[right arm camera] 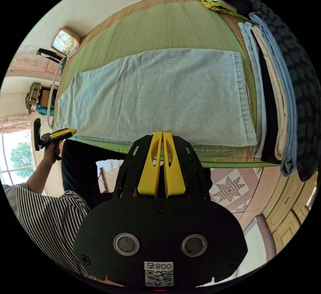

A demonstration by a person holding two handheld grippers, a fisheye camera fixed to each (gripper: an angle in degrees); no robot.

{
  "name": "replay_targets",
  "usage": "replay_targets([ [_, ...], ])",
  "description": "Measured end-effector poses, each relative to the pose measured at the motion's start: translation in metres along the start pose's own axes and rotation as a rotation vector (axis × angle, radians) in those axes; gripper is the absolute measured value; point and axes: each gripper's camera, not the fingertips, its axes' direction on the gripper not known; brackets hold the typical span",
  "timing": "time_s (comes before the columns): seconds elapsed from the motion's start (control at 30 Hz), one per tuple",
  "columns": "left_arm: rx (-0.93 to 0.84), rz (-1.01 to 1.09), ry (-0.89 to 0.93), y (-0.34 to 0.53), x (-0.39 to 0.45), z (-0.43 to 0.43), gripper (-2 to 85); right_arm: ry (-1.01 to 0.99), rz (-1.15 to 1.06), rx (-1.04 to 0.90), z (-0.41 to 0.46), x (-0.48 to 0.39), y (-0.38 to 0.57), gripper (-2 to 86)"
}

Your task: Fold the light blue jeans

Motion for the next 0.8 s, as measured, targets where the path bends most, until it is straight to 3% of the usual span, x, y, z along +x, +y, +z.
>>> replay_targets([
  [0.17, 0.001, 0.085, -0.015, -0.053, 0.060, -0.022, 0.0, 0.088, 0.036, 0.131, -0.063, 0.022, 0.038, 0.1],
  [0.33, -0.132, 0.114, -0.041, -0.109, 0.112, -0.012, 0.1, -0.026, 0.135, 0.147, -0.093, 0.066, 0.078, 0.1],
  [0.5, -0.002, 0.195, 0.068, -0.162, 0.170, -0.040, 0.1, 0.051, 0.180, 0.252, -0.156, 0.091, 0.129, 0.2],
  [0.63, -0.156, 0.231, 0.095, -0.222, 0.219, -0.019, 0.4, -0.087, 0.216, 0.243, -0.178, 0.124, 0.161, 0.6],
  [0.8, -0.029, 0.389, 0.199, -0.293, 0.301, -0.040, 1.9, -0.045, 0.289, 0.391, -0.244, 0.150, 0.233, 3.7],
])
